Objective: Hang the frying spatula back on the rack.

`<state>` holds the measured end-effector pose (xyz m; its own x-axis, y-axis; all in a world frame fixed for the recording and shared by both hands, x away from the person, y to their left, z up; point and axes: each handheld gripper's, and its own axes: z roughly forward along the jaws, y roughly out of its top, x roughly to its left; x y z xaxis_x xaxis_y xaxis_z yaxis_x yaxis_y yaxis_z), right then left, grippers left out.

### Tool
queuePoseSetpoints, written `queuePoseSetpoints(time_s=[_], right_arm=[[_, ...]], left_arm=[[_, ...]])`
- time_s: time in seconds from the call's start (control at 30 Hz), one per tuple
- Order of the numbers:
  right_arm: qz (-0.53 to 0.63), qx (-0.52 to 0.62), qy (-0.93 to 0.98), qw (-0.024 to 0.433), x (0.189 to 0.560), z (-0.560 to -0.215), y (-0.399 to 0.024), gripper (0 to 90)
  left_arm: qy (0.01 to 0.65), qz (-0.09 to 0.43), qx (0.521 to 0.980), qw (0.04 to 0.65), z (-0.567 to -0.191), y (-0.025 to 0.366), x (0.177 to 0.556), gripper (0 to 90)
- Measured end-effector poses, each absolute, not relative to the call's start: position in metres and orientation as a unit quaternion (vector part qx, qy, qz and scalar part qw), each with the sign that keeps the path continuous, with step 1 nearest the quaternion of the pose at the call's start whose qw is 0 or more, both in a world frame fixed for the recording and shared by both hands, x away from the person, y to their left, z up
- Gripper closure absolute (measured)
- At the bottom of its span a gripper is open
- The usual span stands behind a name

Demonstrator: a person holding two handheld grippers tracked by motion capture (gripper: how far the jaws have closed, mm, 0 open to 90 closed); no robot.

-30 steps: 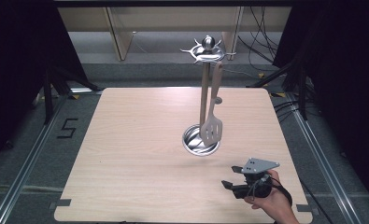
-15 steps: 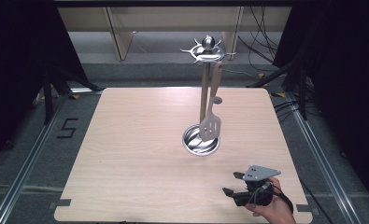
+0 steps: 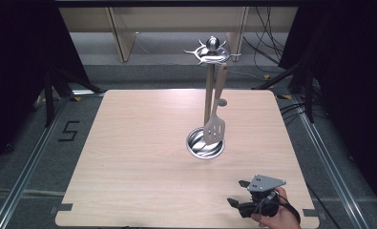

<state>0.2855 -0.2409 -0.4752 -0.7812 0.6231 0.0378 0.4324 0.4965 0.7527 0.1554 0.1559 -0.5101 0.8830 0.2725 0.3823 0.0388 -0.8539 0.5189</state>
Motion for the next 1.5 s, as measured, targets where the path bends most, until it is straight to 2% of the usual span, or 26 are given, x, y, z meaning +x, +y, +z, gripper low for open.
queuePoseSetpoints(time_s=[0.07, 0.5, 0.8, 0.9, 1.5], right_arm=[[0.396, 0.309, 0.856, 0.121, 0.284, -0.476, -0.241, 26.8], [0.392, 0.314, 0.857, 0.114, 0.275, -0.482, -0.248, 26.2], [0.391, 0.317, 0.857, 0.114, 0.270, -0.486, -0.251, 26.2], [0.389, 0.312, 0.859, 0.115, 0.269, -0.488, -0.251, 26.1], [0.379, 0.321, 0.862, 0.099, 0.265, -0.492, -0.251, 25.9]], left_arm=[[0.082, 0.214, 0.939, 0.256, -0.510, 0.156, 0.156, 17.7], [0.083, 0.226, 0.936, 0.256, -0.510, 0.156, 0.156, 17.7], [0.082, 0.209, 0.939, 0.259, -0.511, 0.155, 0.156, 17.7], [0.085, 0.224, 0.936, 0.258, -0.512, 0.155, 0.156, 17.7], [0.084, 0.214, 0.938, 0.258, -0.512, 0.155, 0.156, 17.7]])
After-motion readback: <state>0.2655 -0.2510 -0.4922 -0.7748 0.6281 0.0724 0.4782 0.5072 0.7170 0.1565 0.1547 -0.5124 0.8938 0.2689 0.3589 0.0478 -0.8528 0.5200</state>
